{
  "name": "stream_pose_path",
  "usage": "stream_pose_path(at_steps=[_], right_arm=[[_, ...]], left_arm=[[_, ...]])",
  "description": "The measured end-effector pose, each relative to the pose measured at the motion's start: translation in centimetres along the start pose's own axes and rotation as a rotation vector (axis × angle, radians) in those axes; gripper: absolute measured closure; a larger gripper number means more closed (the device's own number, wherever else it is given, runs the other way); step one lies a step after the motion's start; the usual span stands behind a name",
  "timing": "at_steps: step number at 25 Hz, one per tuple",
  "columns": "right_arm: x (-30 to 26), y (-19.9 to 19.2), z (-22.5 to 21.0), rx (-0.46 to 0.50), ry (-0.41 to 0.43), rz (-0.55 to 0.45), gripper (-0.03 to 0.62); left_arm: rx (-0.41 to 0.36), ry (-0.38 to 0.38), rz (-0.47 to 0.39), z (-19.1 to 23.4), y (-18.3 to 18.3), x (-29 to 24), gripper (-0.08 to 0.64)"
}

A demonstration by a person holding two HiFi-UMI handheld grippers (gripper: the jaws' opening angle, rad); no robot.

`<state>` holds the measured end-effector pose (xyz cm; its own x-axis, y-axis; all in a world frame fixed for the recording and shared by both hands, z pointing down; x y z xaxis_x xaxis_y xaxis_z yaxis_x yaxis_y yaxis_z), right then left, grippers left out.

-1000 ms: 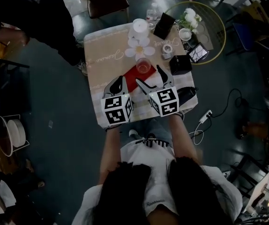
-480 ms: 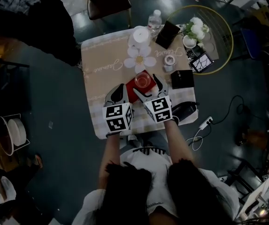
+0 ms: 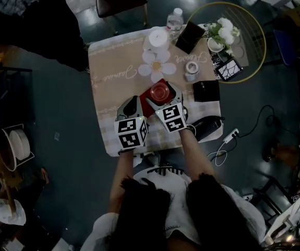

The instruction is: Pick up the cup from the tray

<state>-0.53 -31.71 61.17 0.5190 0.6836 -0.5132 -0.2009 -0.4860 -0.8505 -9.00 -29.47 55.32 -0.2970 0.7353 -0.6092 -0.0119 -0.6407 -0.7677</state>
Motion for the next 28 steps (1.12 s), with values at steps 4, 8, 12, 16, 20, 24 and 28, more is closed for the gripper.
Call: stream_pose_path(at_steps=[4,8,12,16,20,24,28], right_arm=[[-0.7,-0.5,-0.2,0.033,0.000,0.046,0.176],[-1.0,-0.8,-0.3,-0.006,-0.001,0.061,0.176],[-1.0,-0.8,-0.5,0.023,-0.009,0.081,0.192],[-0.9,-0.8,-0.3,0.036,-0.009,0.098,0.193],[-0.6,-0.3,0.0,0.032,-0.010,0.092,0.195],[0.5,-0.1,0.2,0.018,-0.008,0.077,0.195],[1.6,-0.2,0.4,0.009,-0.019,0.066,0.195]], left_arm=[[0.005,0.003,0.011,0.0,-0.3,-0.3,0.551],[-0.001,0.002,0.011,0.1,0.0,-0.4,0.551],[0.003,0.012,0.010,0.5,0.1,-0.4,0.551],[-0.005,0.006,0.015,0.3,0.0,-0.2,0.551],[-0.017,0.003,0.011,0.2,0.2,0.0,0.551],[-0.017,-0.006,0.008,-0.2,0.2,0.3,0.551],[-0.022,-0.020,-0.011,-0.7,0.6,0.7,0.551]])
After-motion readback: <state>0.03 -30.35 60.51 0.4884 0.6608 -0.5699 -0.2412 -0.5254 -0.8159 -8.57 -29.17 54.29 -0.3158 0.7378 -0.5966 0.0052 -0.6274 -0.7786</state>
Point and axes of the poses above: the fingertips, and each gripper's own axes: x backward along the fingers, z to its left, y out of its top, the point moved 2 cm from there along x, backward along the fingers, and after that the axes turned 5 degrees about -z, right-handed, at the moved point
